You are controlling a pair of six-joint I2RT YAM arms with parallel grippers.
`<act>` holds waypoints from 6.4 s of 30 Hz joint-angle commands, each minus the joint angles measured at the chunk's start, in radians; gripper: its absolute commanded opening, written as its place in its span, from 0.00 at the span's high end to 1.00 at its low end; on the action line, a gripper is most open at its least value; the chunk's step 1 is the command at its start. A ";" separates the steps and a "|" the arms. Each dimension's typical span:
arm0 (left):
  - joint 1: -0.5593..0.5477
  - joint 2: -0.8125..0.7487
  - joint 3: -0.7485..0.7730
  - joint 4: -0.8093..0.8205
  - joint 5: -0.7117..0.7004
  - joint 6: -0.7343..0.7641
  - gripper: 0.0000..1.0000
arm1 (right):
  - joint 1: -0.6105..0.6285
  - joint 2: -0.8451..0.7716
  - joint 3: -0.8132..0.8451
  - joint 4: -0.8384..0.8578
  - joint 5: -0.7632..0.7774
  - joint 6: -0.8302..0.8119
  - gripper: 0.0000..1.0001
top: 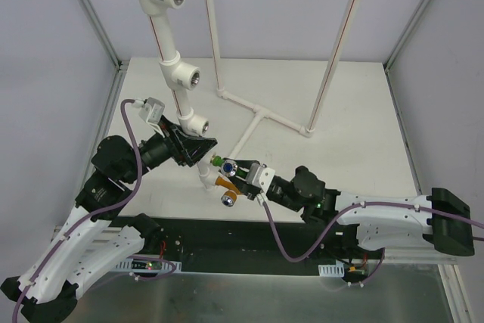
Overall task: Install the water faucets
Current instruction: Install the water faucet onto the adaptor.
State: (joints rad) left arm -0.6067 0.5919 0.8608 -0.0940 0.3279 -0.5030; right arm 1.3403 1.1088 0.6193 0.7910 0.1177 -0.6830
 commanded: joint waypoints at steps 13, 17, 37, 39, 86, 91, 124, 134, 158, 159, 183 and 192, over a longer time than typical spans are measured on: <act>-0.008 0.043 0.021 0.042 0.097 -0.100 0.48 | 0.014 0.059 -0.023 0.114 0.043 0.123 1.00; -0.008 0.043 0.020 0.046 0.096 -0.100 0.48 | 0.017 0.052 -0.036 0.128 0.043 0.190 1.00; -0.008 0.042 0.006 0.069 0.094 -0.104 0.48 | 0.019 0.051 -0.043 0.194 0.050 0.589 1.00; -0.008 0.045 0.003 0.073 0.096 -0.106 0.48 | 0.019 0.054 -0.047 0.212 0.063 0.646 1.00; -0.008 0.062 -0.036 0.157 0.094 -0.147 0.53 | 0.128 0.019 0.040 0.162 0.343 1.787 1.00; -0.008 0.063 -0.039 0.165 0.092 -0.151 0.53 | 0.128 0.016 0.039 0.163 0.341 1.893 1.00; -0.008 0.048 -0.055 0.183 0.062 -0.134 0.57 | 0.108 -0.119 -0.046 0.024 0.413 2.366 1.00; -0.008 0.046 -0.057 0.181 0.049 -0.127 0.59 | 0.108 -0.171 -0.079 -0.005 0.399 2.337 1.00; -0.008 0.043 0.113 -0.226 -0.139 0.082 1.00 | 0.086 -0.165 -0.057 -0.143 0.456 0.092 1.00; -0.008 0.040 0.139 -0.275 -0.170 0.105 1.00 | 0.079 -0.162 -0.050 -0.125 0.436 0.097 1.00; -0.008 0.072 0.325 -0.616 -0.380 0.250 1.00 | 0.149 0.026 0.155 -0.191 0.272 -0.427 1.00; -0.008 0.072 0.316 -0.612 -0.360 0.245 1.00 | 0.151 0.137 0.207 -0.109 0.290 -0.489 1.00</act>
State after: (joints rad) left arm -0.6155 0.6441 1.1763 -0.6392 -0.0341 -0.2729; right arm 1.4868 1.2194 0.7528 0.5724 0.3954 -1.1152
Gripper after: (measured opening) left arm 0.392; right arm 0.350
